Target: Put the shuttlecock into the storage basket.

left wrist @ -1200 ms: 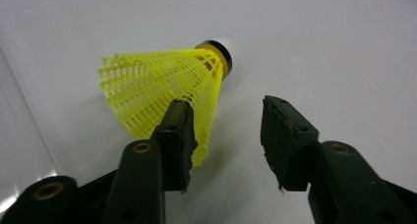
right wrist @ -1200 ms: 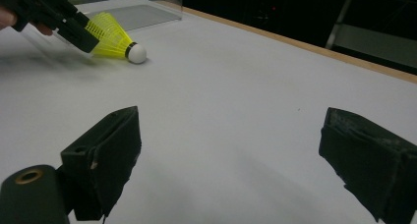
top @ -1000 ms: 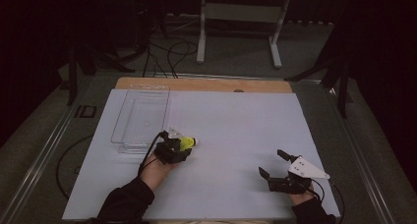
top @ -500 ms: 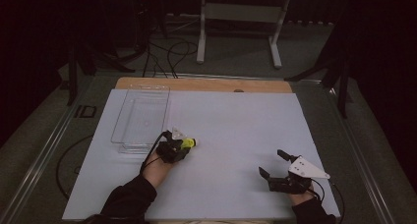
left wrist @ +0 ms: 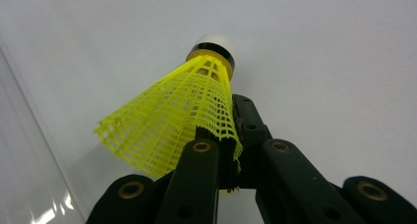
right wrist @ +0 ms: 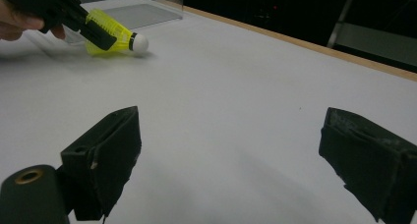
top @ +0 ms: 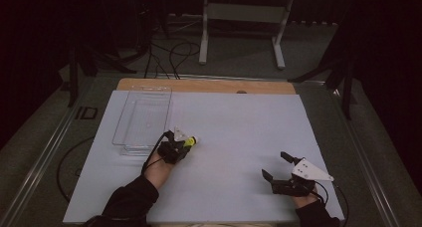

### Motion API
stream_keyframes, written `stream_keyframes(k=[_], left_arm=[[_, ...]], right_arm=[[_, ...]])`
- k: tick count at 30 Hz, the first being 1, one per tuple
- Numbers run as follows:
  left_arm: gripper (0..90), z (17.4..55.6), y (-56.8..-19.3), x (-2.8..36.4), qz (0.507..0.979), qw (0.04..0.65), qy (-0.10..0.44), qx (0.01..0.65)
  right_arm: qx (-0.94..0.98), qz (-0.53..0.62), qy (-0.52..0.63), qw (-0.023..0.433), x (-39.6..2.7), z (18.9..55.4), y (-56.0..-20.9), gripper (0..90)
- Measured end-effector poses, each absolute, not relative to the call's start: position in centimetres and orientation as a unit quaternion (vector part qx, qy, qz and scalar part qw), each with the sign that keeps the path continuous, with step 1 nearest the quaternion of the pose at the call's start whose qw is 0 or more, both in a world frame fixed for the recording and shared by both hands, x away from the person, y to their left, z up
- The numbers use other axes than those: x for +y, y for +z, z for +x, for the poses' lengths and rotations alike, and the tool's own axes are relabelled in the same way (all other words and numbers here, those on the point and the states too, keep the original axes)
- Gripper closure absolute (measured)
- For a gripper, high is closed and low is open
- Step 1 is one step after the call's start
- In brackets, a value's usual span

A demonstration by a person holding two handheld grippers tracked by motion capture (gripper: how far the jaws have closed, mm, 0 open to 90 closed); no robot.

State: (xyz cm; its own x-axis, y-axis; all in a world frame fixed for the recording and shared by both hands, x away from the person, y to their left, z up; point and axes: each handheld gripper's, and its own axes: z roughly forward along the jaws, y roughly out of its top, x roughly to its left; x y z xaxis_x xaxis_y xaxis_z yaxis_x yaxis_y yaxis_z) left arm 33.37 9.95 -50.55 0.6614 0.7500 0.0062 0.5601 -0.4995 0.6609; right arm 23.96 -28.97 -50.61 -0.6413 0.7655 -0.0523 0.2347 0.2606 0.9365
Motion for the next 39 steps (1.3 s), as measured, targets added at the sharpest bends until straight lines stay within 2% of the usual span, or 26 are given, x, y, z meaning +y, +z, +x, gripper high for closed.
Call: stream_keyframes(k=[18,39], left_arm=[[89.6,32.3,-45.8,9.5,0.858,0.347,0.143,0.351],[89.6,32.2,-40.7,11.1,0.858,0.360,0.148,0.335]], right_arm=[[0.749,0.334,0.509,0.260,-28.9,23.9,-50.6,8.8],[0.749,0.335,0.509,0.261,-28.9,23.9,-50.6,8.8]])
